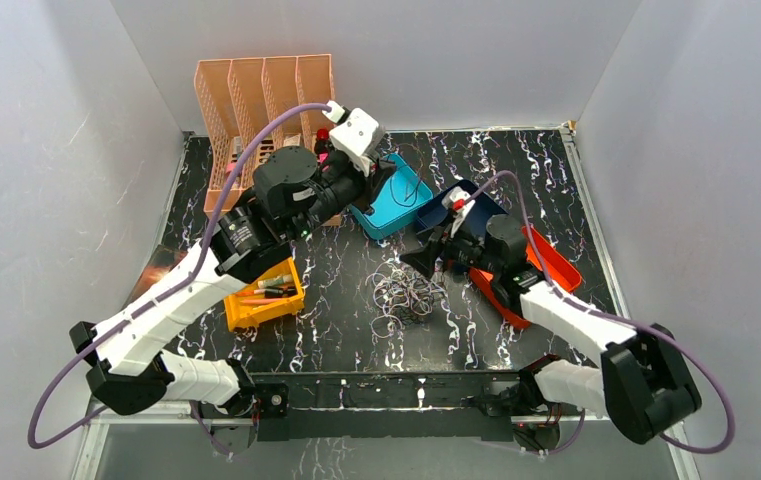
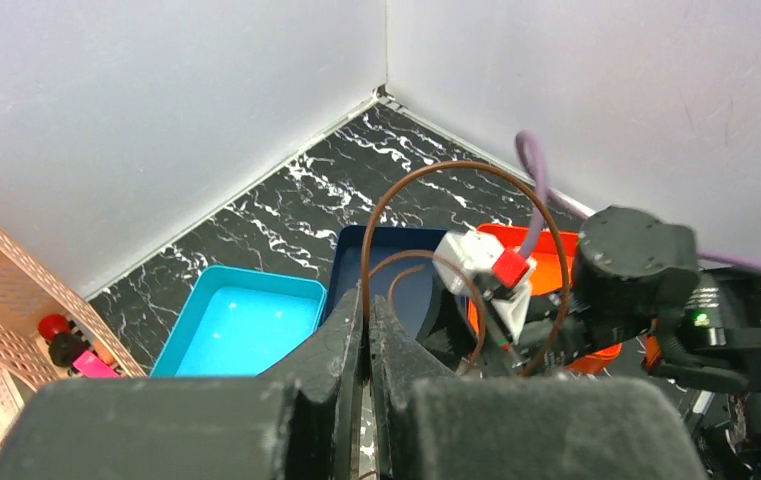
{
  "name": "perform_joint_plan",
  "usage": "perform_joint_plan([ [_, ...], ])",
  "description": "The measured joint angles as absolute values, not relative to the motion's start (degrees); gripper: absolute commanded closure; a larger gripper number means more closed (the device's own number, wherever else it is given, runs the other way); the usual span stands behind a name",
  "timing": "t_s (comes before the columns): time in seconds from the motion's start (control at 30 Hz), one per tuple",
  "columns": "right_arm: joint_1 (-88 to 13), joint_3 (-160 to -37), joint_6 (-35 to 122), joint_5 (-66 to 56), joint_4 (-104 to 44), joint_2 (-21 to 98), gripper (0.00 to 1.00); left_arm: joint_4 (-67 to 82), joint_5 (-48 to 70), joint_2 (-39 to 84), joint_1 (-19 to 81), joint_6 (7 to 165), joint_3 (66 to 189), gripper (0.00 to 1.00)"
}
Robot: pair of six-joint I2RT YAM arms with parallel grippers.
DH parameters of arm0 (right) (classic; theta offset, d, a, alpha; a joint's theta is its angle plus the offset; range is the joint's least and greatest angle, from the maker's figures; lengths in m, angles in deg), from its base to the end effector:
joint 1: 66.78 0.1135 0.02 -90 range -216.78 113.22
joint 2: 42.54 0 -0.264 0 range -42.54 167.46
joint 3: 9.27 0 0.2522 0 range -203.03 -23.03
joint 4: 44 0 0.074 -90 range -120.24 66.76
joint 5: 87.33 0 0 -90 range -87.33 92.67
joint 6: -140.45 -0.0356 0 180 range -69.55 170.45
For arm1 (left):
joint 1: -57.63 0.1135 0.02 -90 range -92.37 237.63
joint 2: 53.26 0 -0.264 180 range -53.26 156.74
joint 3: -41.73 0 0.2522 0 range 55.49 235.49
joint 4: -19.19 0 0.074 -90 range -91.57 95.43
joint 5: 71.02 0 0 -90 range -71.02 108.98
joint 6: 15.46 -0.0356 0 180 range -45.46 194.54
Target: Untangle the cables
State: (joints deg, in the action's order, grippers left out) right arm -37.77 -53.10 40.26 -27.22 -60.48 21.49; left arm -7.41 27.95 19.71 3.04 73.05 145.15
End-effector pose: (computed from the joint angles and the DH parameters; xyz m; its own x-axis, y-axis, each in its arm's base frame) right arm 0.2063 0.1347 0.2570 -0.2072 0.0605 -0.9764 -0.8318 0.5145 0.2084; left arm 0.1604 -0.2160 0.5011 0.0575 -0.0365 -0.9977 0.7137 0.7003 0.0155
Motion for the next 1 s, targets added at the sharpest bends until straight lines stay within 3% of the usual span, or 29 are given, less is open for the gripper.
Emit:
perform_joint_plan([
  [0.13, -37.77, -53.62, 40.61, -29.30, -62.62, 26.59, 0.30, -8.83, 27.97, 20.91, 3.04, 71.65, 148.94, 1.00],
  [0.23, -37.77, -53.64, 40.59, -29.67, -65.01, 29.78, 0.42, -10.07, 27.97, 21.98, 3.04, 70.51, 152.02, 1.00],
  [0.53, -37.77, -54.63, 39.91, -30.17, -67.87, 38.69, 0.60, -13.13, 29.37, 27.47, 3.04, 63.60, 168.19, 1.00],
  [0.67, -37.33, -54.15, 38.42, -30.61, -69.60, 39.13, 0.64, -12.87, 30.95, 29.00, 3.04, 59.76, 174.09, 1.00],
  [0.9, -36.24, -50.58, 35.60, -30.48, -70.89, 36.99, 0.90, -12.57, 33.22, 30.55, 3.04, 54.97, 178.07, 1.00],
  [1.0, -36.21, -50.19, 34.42, -29.78, -69.29, 33.56, 0.93, -12.57, 33.94, 30.64, 3.04, 53.94, 177.72, 1.00],
])
